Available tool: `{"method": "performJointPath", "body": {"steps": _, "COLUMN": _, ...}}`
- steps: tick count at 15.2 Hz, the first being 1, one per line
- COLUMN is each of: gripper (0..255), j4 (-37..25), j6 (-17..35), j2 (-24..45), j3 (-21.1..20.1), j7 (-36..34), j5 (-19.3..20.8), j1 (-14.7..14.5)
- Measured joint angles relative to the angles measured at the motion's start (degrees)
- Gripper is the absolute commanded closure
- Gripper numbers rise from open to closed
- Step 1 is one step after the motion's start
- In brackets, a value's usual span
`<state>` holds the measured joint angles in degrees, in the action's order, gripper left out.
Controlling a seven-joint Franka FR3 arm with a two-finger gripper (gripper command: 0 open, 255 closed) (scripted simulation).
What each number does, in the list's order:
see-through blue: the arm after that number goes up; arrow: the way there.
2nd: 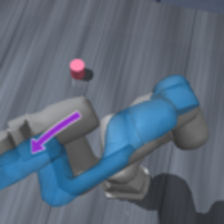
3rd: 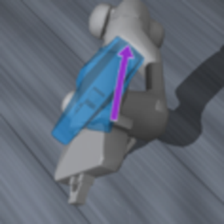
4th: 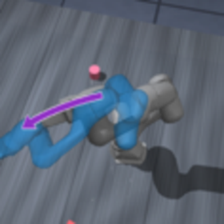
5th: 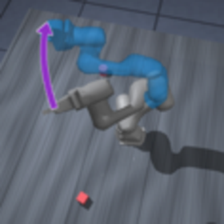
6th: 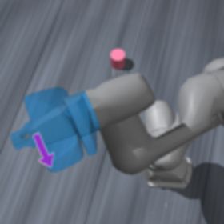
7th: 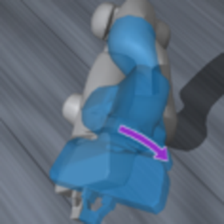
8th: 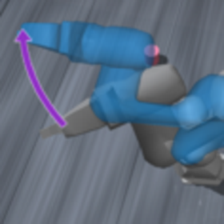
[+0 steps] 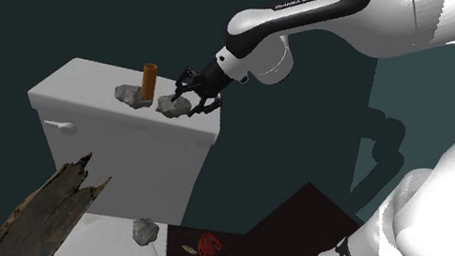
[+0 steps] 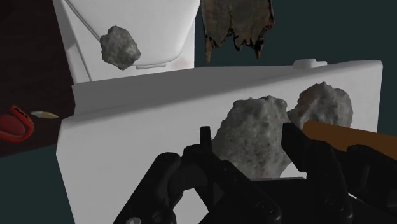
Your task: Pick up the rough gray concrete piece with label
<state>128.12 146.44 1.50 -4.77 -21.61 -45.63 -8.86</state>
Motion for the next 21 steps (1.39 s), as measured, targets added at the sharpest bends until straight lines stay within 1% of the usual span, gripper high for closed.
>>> {"method": "performJointPath", "body": {"steps": 8, "gripper": 255, "j4": 0.0, "j6": -0.1, "j2": -0.2, "j3": 0.0, "j7": 0.0, "j5": 0.0, "j1": 0.0}}
{"method": "performJointPath", "body": {"steps": 15, "gripper": 255, "j4": -1.2, "j6": -3.2, "j2": -2.3, "j3": 0.3, "j7": -3.9, "j5": 3.4, "j1": 0.3}}
{"method": "performJointPath", "body": {"steps": 16, "gripper": 0, "j4": -1.2, "j6": -3.2, "j2": -2.3, "j3": 0.3, "j7": -3.9, "j5": 3.4, "j1": 0.3}}
{"method": "performJointPath", "body": {"steps": 17, "gripper": 0, "j4": -1.2, "j6": -3.2, "j2": -2.3, "j3": 0.3, "j7": -3.9, "j5": 3.4, "j1": 0.3}}
{"method": "performJointPath", "body": {"steps": 18, "gripper": 0, "j4": 0.8, "j6": 0.1, "j2": -3.0, "j3": -0.6, "j7": -3.6, "j5": 0.7, "j1": -0.6}}
{"method": "performJointPath", "body": {"steps": 19, "gripper": 0, "j4": 3.2, "j6": 7.2, "j2": -3.4, "j3": -2.0, "j7": -2.0, "j5": -5.5, "j1": -2.4}}
{"method": "performJointPath", "body": {"steps": 20, "gripper": 0, "j4": 3.7, "j6": 15.3, "j2": -3.3, "j3": -3.5, "j7": 1.9, "j5": -15.0, "j1": -4.8}}
{"method": "performJointPath", "body": {"steps": 21, "gripper": 0, "j4": 2.7, "j6": 22.9, "j2": -2.1, "j3": -5.2, "j7": 8.5, "j5": -28.0, "j1": -7.0}}
